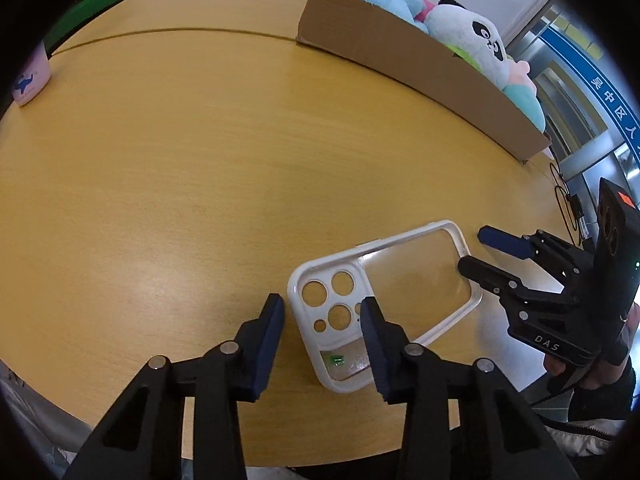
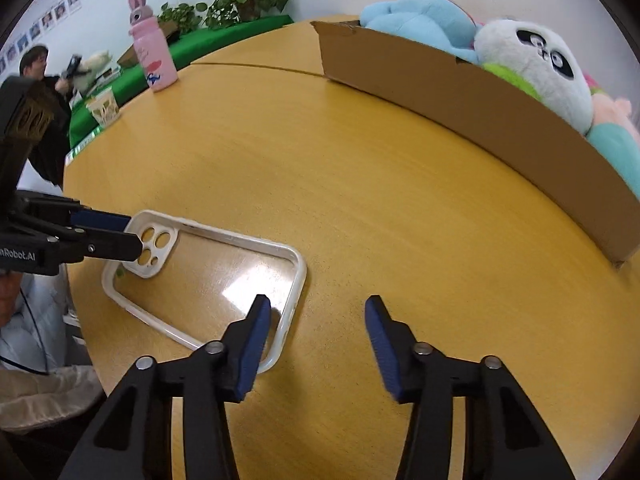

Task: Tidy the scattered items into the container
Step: 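Move both tools to the clear phone case and close on its rim, then lift the phone case with both tools and carry it over the box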

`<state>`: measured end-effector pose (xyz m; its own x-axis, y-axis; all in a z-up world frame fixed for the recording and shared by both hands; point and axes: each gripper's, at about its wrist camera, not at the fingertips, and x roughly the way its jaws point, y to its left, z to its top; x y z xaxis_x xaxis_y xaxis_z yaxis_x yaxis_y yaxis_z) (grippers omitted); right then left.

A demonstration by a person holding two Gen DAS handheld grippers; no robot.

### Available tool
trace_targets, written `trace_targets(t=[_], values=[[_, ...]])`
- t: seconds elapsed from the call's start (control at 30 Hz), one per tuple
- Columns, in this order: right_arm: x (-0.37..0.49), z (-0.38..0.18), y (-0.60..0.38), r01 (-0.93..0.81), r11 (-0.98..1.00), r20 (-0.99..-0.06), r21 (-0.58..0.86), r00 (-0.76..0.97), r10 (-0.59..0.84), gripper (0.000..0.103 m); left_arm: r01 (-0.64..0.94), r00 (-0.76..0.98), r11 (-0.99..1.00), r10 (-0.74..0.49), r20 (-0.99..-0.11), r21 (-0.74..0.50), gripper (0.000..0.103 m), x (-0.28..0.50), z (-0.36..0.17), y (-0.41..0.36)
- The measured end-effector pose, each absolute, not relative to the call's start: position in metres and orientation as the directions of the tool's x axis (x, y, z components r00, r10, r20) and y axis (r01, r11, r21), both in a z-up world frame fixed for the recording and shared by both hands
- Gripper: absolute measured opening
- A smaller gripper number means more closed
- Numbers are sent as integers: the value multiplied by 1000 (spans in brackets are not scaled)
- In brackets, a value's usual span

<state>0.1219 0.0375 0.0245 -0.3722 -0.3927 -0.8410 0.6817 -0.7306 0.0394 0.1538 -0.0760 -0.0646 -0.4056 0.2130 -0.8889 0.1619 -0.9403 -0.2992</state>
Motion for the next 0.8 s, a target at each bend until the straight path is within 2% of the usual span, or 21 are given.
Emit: trace_targets(t=[0.03, 0.07, 0.1, 0.17, 0.47, 0.63, 0.8], values=[[123, 25, 36, 688, -724, -841, 47, -364, -400, 39, 169, -405, -942, 202, -892, -290, 26, 153, -65, -76], [123, 26, 36, 693, -719, -841, 56, -356, -408, 26, 180, -404, -941, 194, -894, -285, 17, 152, -66, -78], [124, 27, 35, 699, -713, -841, 61, -349, -414, 19, 193, -403, -939, 189, -896, -284, 10, 151, -68, -80], [126, 28, 34, 710, -701, -840, 63, -342, -421, 13, 209, -403, -928, 205, -892, -308, 10, 149, -69, -85], [118, 60, 44, 680, -731, -782, 60, -423, -458, 10, 178, -438, -937, 197, -877, -300, 8, 130, -45, -82], [98, 101, 59, 642, -767, -729, 18, -516, -449, 10, 77, -549, -961, 181, -816, -265, 7, 96, 20, -74], [71, 169, 74, 572, -817, -618, -70, -668, -414, 11, -61, -661, -983, 170, -731, -173, 7, 48, 98, -53]])
